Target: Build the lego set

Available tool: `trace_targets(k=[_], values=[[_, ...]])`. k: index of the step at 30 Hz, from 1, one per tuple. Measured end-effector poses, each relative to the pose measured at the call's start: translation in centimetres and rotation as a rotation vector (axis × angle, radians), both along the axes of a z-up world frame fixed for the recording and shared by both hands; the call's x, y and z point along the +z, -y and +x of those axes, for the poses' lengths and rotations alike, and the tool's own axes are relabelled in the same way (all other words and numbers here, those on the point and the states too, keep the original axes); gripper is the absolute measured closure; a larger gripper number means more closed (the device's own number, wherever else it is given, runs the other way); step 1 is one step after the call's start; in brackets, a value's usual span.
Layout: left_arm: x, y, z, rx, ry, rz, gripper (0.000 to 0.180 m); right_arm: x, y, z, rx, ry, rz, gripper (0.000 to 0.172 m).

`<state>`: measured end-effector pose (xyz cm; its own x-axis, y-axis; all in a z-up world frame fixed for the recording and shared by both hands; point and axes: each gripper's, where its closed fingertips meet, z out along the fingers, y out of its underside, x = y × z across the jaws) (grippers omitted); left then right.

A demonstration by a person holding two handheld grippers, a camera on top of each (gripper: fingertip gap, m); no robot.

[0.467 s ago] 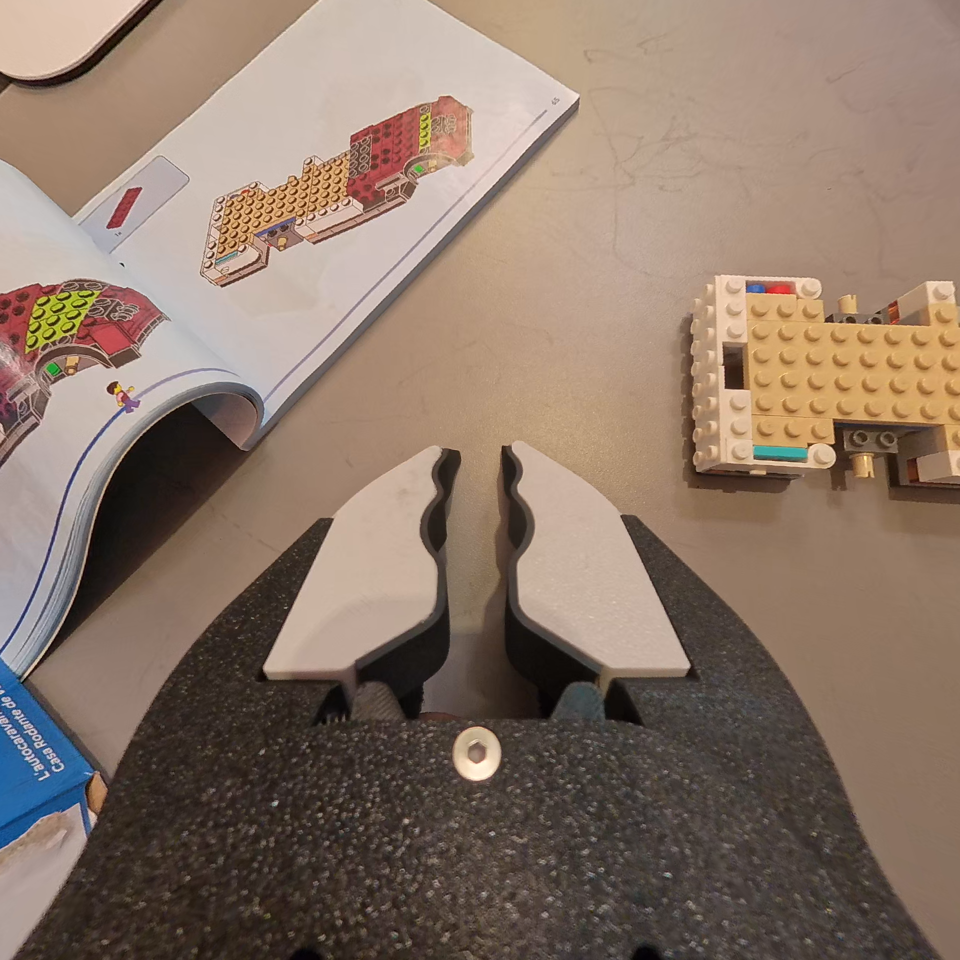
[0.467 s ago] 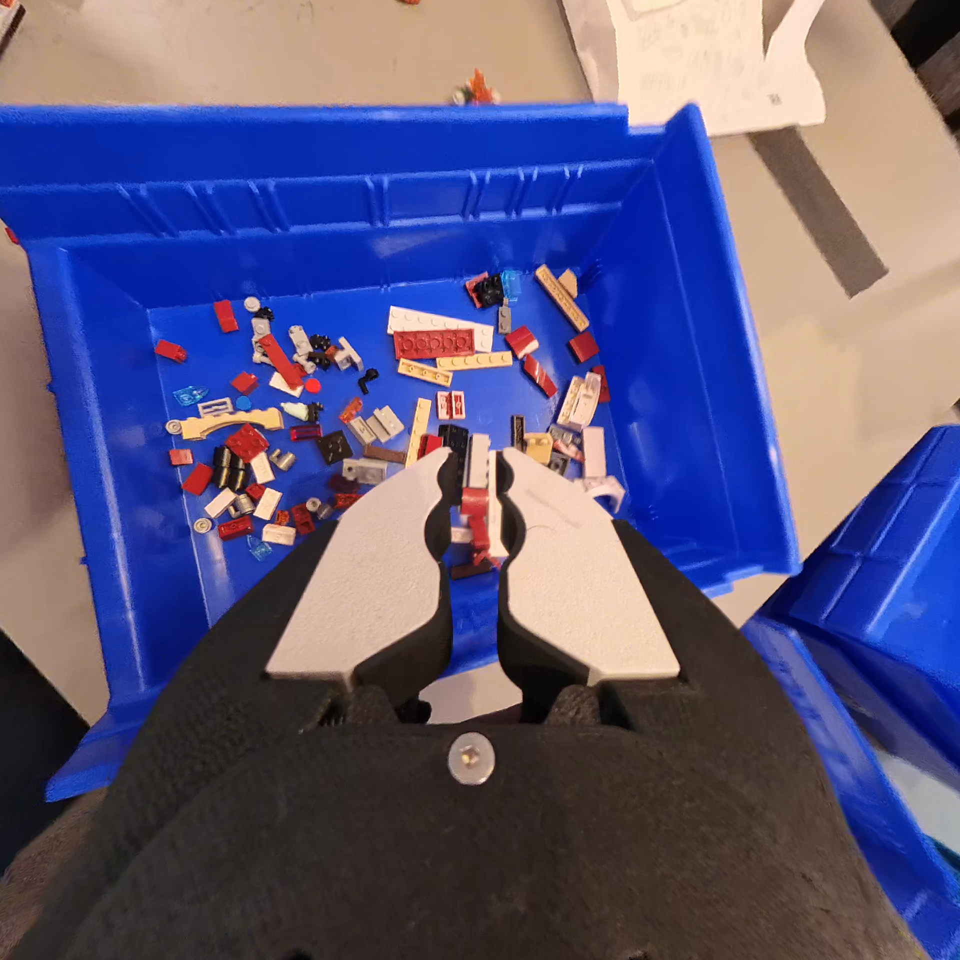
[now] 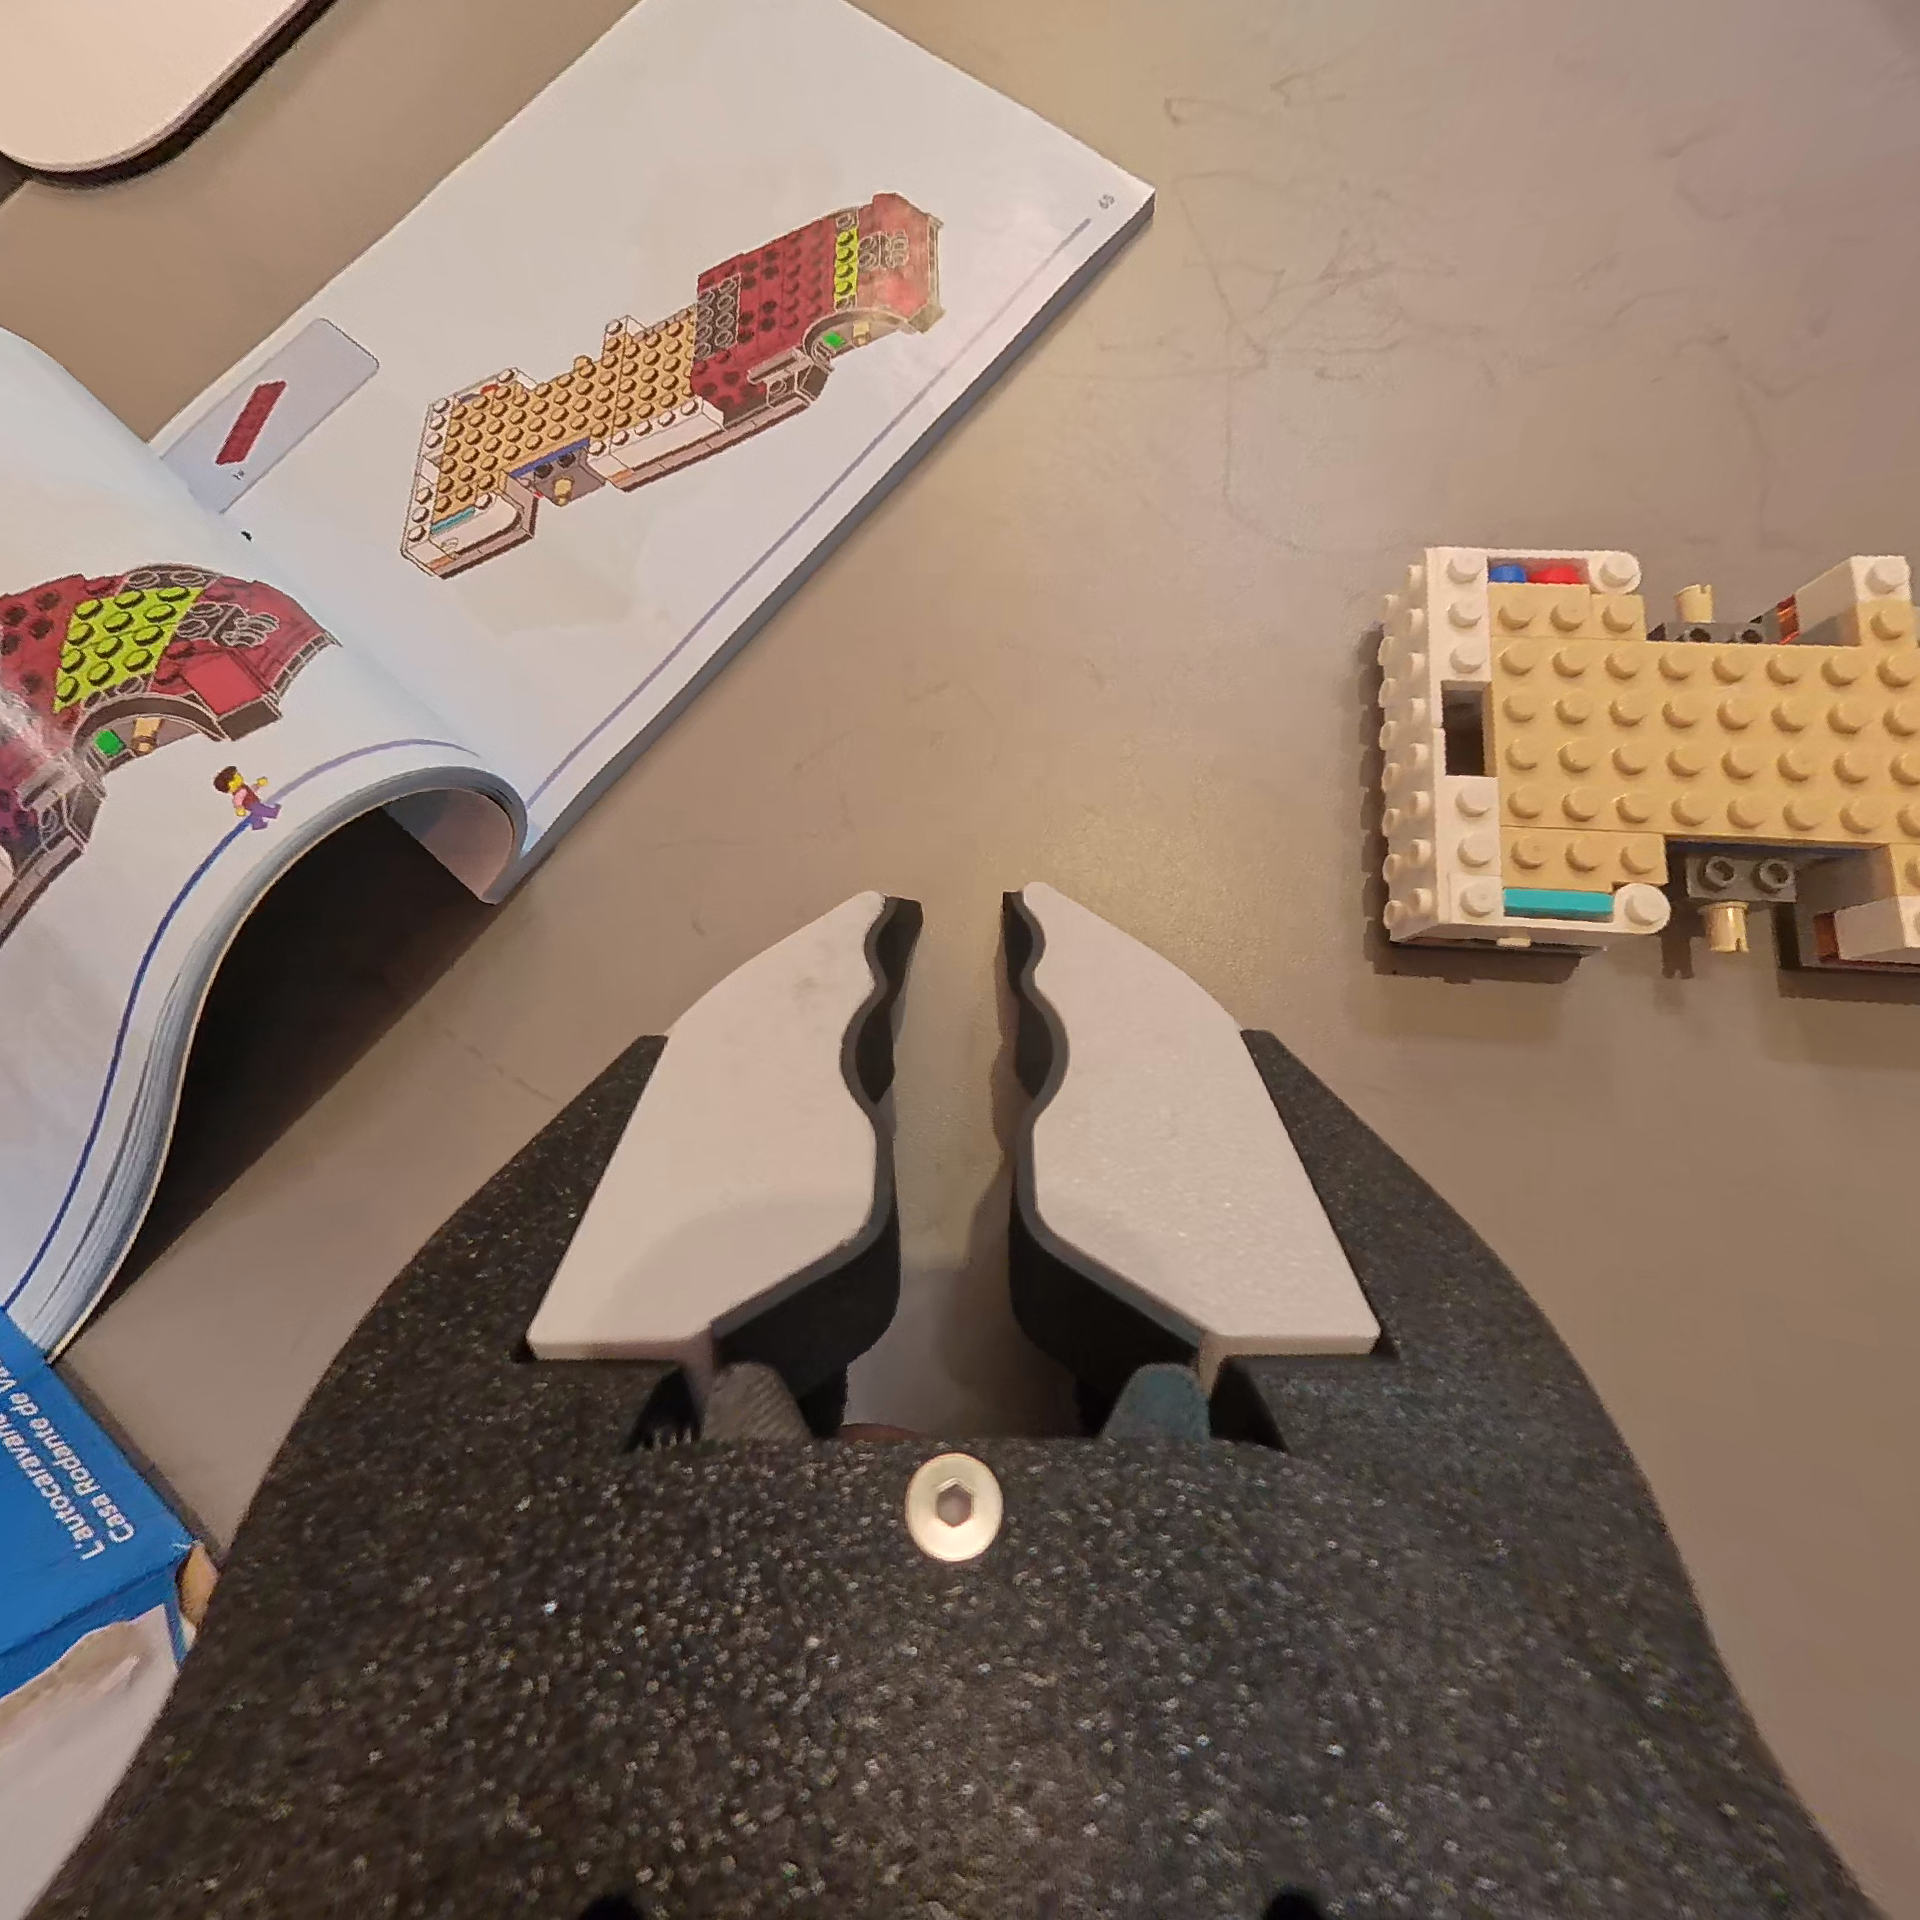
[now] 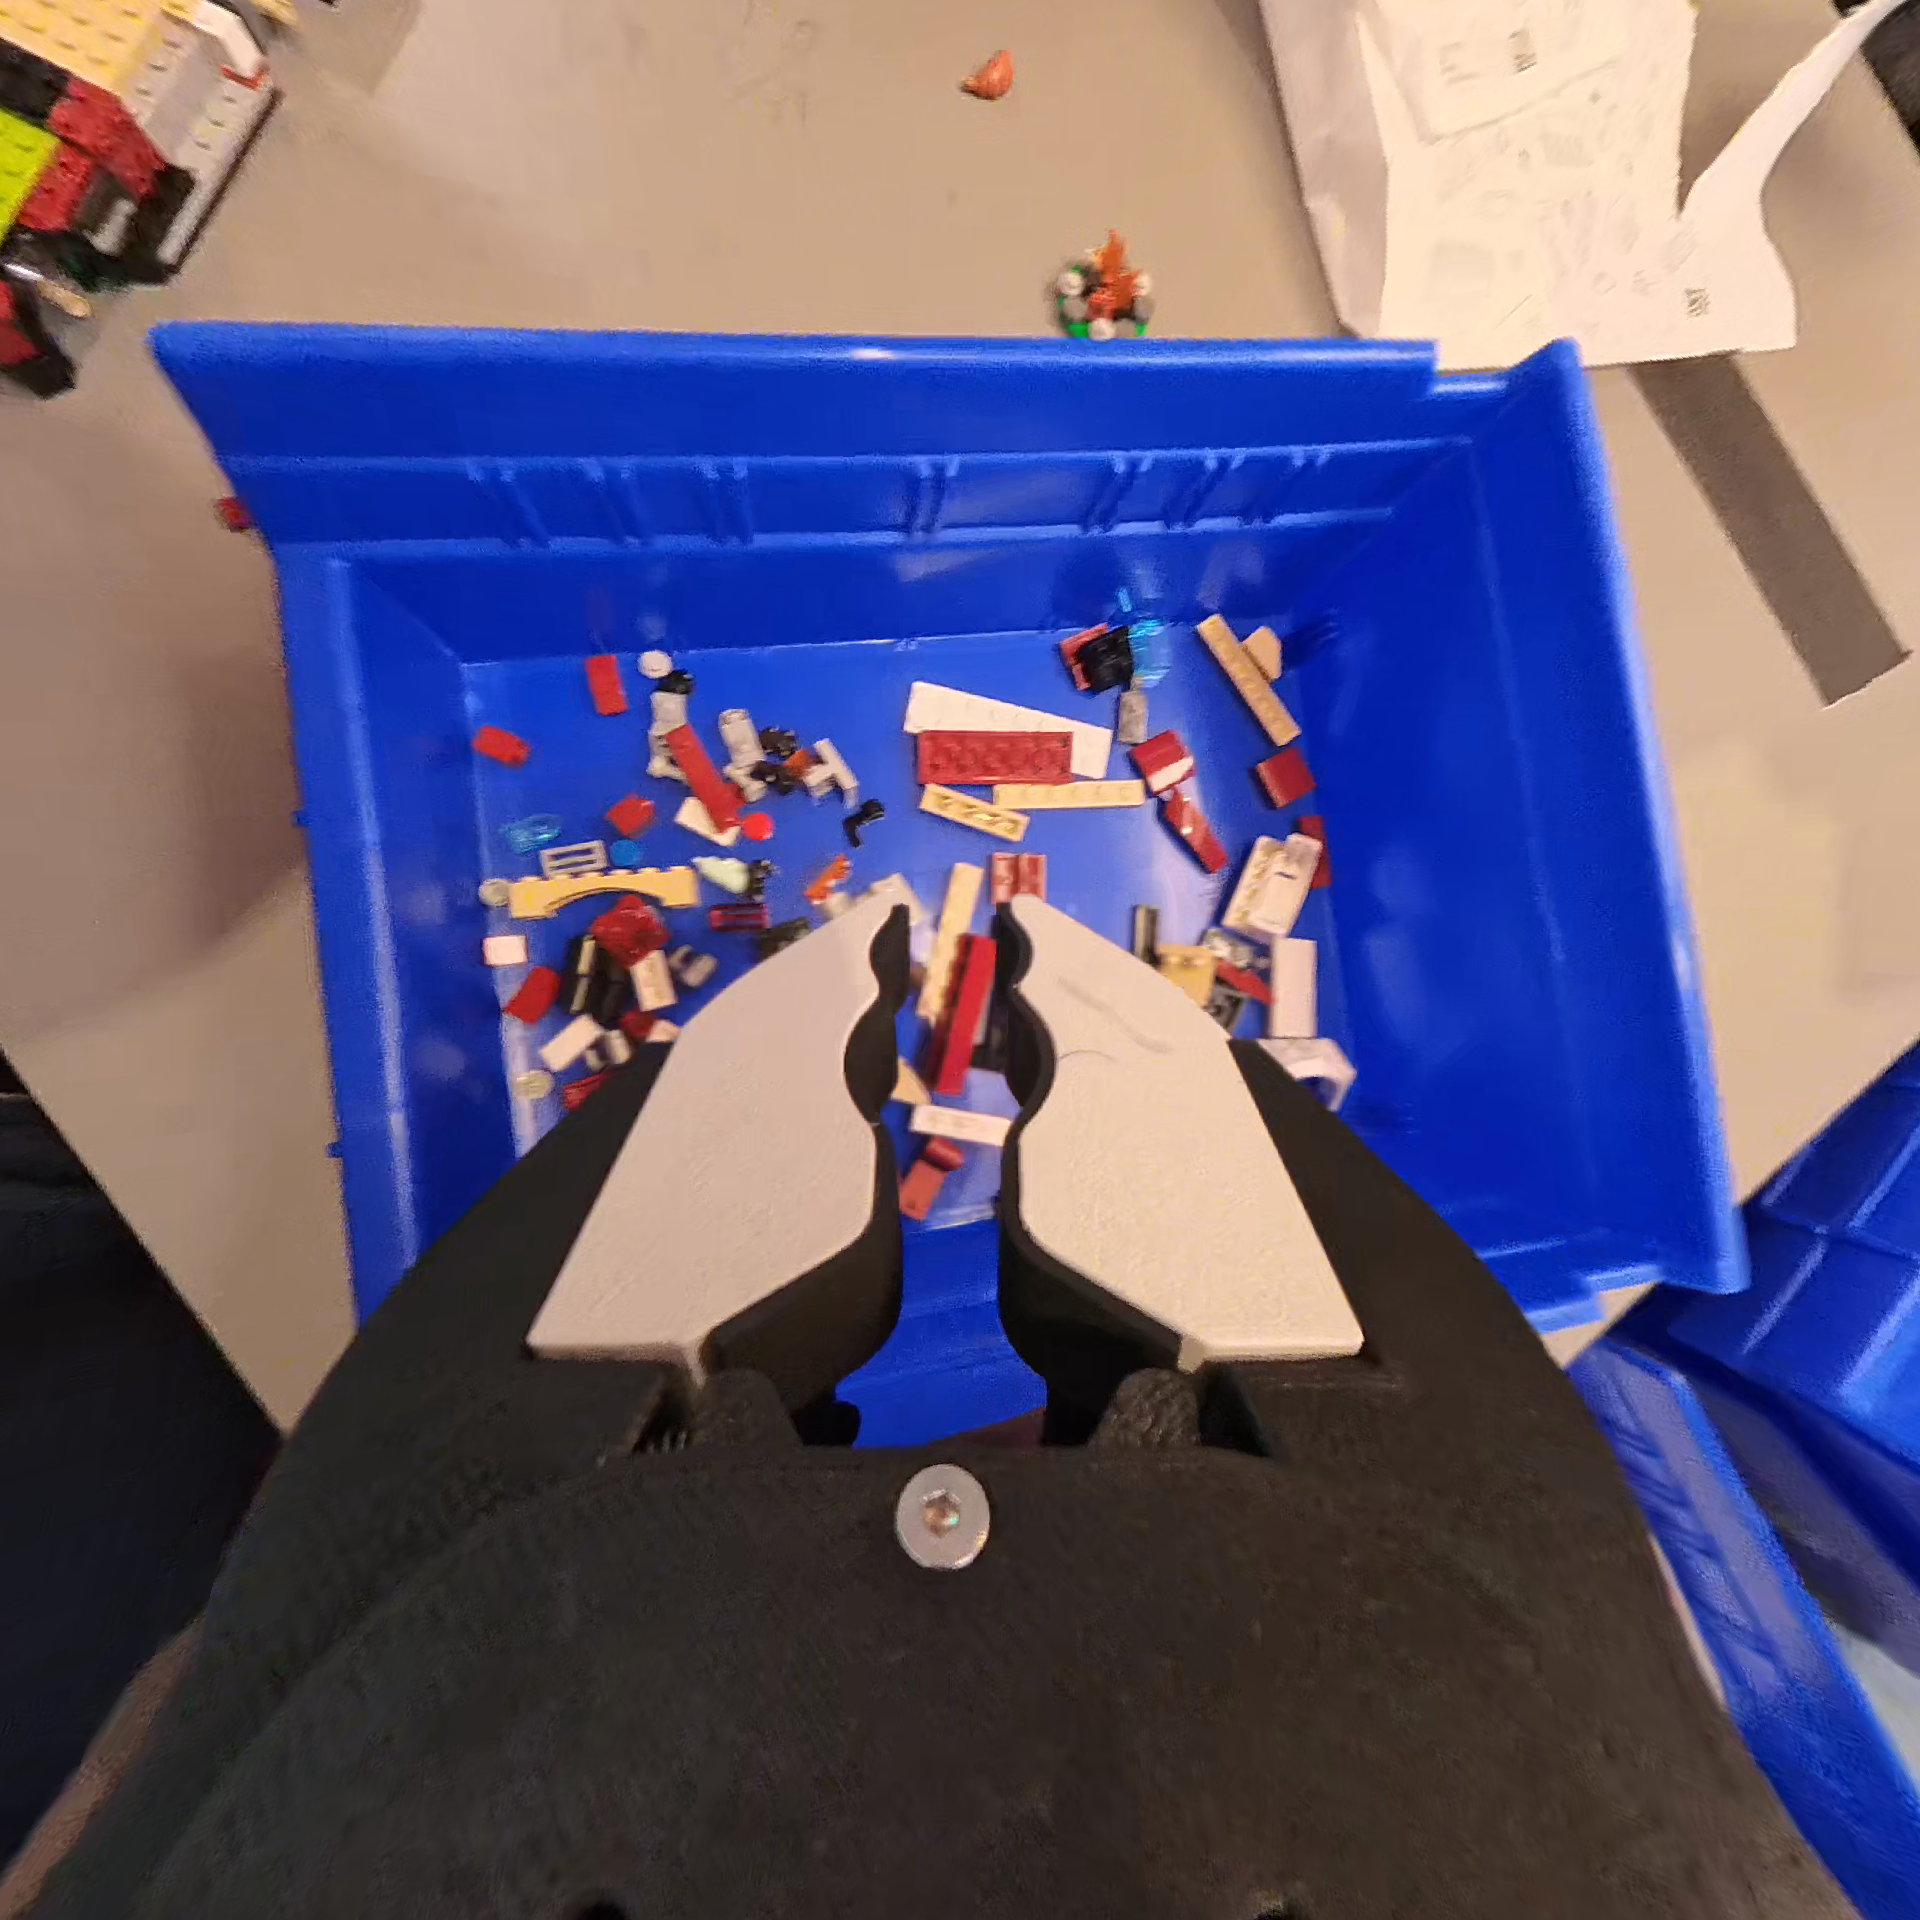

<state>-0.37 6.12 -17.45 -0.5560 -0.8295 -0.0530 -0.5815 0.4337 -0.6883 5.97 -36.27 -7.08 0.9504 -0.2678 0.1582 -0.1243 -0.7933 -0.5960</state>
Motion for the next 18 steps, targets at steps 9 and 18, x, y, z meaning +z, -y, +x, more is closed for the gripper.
trace_targets(k=[9,18], values=[[0.0,0.1,-0.1,-0.008,0.000,-0.001,0.162,-0.4,-0.6,-1.8,0.019,-0.012,-0.001,0.156],[0.0,0.1,-0.1,-0.009,0.005,0.005,0.162,0.0,0.2,1.8,-0.030,0.078,-0.071,0.156]])
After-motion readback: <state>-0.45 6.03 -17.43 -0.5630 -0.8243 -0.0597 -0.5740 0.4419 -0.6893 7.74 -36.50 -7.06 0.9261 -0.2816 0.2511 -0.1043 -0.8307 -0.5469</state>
